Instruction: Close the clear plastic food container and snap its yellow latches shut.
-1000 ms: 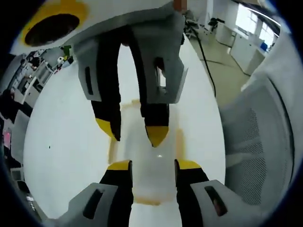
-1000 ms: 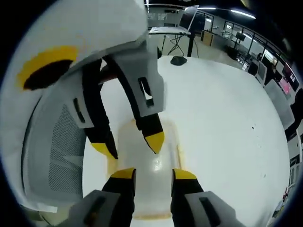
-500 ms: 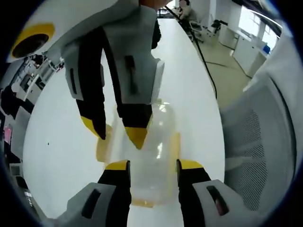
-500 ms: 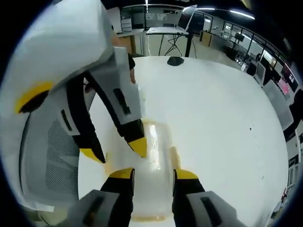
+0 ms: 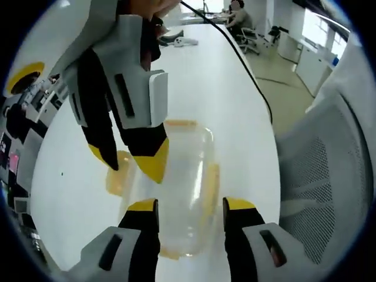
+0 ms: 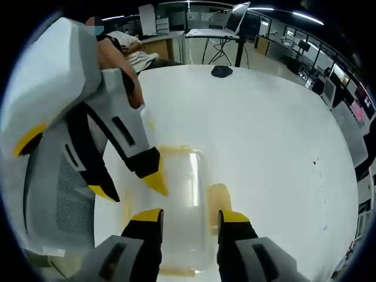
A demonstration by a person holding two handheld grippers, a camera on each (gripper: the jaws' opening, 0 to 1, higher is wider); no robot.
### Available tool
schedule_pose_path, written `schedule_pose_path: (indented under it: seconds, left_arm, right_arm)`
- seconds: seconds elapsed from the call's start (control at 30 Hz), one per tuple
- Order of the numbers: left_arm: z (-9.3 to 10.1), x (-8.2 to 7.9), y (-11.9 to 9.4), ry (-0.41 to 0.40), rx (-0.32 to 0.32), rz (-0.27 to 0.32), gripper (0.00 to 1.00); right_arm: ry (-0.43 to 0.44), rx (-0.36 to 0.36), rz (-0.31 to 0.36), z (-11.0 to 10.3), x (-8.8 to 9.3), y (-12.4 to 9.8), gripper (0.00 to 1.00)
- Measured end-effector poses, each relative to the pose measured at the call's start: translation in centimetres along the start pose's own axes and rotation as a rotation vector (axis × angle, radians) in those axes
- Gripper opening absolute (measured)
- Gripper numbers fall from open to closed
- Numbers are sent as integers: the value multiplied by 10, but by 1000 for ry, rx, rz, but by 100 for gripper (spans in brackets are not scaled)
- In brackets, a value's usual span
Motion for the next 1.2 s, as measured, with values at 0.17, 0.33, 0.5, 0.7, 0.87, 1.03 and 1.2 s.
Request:
schedule_pose_path:
  seconds: [0.17, 0.33, 0.5, 0.7, 0.87, 1.03, 1.2]
  left_arm:
    - [0, 0, 1, 4, -24, -4, 39]
    - [0, -1, 2, -10, -43, 4, 39]
    - [0, -2, 3, -20, -60, 15, 40]
    - [2, -3, 6, 20, -72, 10, 43]
    - [5, -3, 9, 49, -93, 10, 43]
    - [5, -1, 9, 74, -116, 10, 43]
    - [5, -1, 9, 74, -126, 20, 42]
  right_arm:
    - [-6, -22, -18, 1, 2, 3, 35]
    - [-9, -44, -39, 4, 1, 6, 35]
    - [-6, -69, -51, 7, 0, 9, 35]
    - [7, -106, -75, 7, 3, 11, 35]
    - [22, -132, -85, 9, 6, 13, 35]
    - [60, -160, -69, 9, 7, 14, 36]
    - [58, -172, -71, 9, 7, 15, 36]
Point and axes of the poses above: the point that each gripper's makers call its tool centre point, and the gripper's own axes: y roughly forward along the fingers, z roughly to its right, x roughly out of its underside, the point moved 5 cm from there along -y, roughly backward along the fingers, and after that the axes turned 2 degrees about -y, right-handed, at the moved point
